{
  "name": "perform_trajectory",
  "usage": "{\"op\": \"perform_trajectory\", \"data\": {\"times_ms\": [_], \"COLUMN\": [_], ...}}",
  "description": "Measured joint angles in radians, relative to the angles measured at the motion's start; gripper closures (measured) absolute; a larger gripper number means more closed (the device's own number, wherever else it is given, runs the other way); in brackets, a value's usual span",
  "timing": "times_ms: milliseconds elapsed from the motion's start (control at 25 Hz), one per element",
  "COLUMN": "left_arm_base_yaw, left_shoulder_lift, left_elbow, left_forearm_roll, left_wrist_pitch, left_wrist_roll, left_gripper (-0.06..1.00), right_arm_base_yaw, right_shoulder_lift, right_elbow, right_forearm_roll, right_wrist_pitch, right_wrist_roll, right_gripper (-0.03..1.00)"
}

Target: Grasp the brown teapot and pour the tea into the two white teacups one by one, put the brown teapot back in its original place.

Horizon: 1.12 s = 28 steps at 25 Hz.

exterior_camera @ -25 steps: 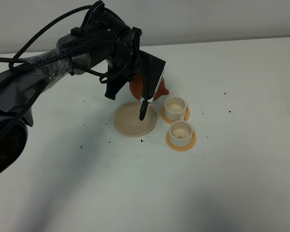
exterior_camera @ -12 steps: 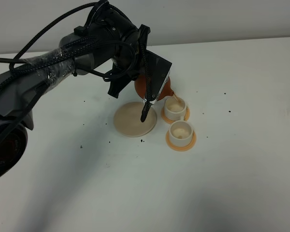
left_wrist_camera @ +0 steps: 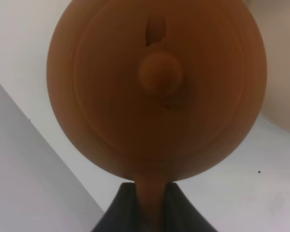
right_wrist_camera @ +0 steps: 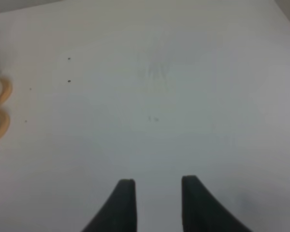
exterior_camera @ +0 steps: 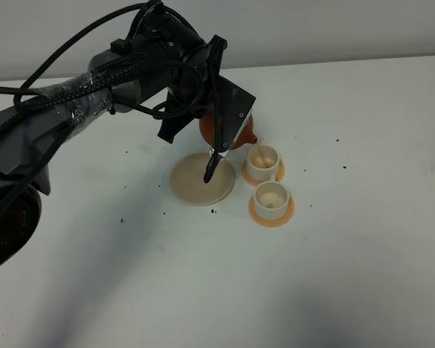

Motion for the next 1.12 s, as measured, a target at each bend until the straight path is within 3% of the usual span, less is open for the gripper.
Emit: {"op": "perform_trajectory", "data": {"times_ms": [1120], "left_arm_base_yaw": [-0.005], "left_shoulder_lift": [0.033], "left_elbow": [0.0], "left_forearm_roll": [0.05], "left_wrist_pitch": [-0.054], "left_wrist_roll": [0.111], "left_gripper": [0.82], "right_arm_base_yaw": [0.0], "right_shoulder_lift": [0.0], "right_elbow": [0.0], "right_forearm_roll": [0.0], "right_wrist_pitch": [0.0], "right_wrist_roll": [0.0], "right_gripper": [0.72]}}
